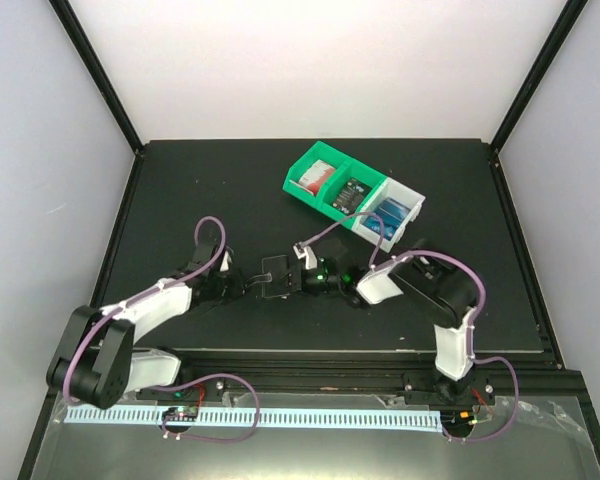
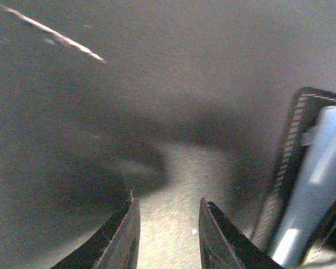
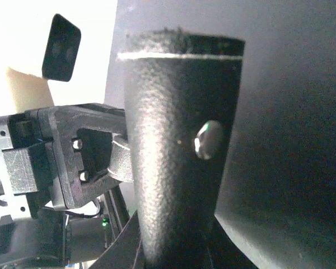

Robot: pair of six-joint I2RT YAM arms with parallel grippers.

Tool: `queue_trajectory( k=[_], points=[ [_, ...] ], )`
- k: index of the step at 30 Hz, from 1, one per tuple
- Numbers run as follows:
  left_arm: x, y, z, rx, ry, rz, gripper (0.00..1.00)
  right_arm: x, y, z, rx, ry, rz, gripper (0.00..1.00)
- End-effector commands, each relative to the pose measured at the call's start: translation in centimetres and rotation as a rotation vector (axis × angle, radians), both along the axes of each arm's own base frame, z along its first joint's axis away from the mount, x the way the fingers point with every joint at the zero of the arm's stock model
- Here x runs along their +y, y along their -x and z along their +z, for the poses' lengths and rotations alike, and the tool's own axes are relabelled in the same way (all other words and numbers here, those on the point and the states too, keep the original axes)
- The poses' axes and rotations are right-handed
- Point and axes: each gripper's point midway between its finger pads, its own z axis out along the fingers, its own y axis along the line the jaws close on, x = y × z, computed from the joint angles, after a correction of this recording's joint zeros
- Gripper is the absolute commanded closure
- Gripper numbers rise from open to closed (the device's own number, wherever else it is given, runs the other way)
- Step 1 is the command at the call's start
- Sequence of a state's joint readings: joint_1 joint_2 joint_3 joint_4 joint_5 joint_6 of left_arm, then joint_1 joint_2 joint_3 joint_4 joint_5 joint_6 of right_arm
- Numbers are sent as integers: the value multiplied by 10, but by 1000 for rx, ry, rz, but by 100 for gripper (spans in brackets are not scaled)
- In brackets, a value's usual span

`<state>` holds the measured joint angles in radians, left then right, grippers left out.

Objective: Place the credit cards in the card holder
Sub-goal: Close the card holder at the center of the board.

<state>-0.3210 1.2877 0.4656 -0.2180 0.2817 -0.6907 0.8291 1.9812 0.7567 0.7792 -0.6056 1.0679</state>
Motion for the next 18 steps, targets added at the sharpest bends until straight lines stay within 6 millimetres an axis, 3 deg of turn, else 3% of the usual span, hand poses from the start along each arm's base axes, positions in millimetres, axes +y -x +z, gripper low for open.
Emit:
queue_trajectory(
  k=[1,5,13,18],
  points=[
    [34,10,6,7,-155,96,66,-27,-20,13,-116,187,-54,99],
    [38,4,30,-61,-172,101,60,-86,-24,-3,-175,624,-74,99],
    [28,-9,80,-190,-126,53,46,-202,-24,23,-266,1183,-207,99],
    [21,-13,103,-233,-97,17,43,-249,-20,30,-284,1502,-246,98]
  ],
)
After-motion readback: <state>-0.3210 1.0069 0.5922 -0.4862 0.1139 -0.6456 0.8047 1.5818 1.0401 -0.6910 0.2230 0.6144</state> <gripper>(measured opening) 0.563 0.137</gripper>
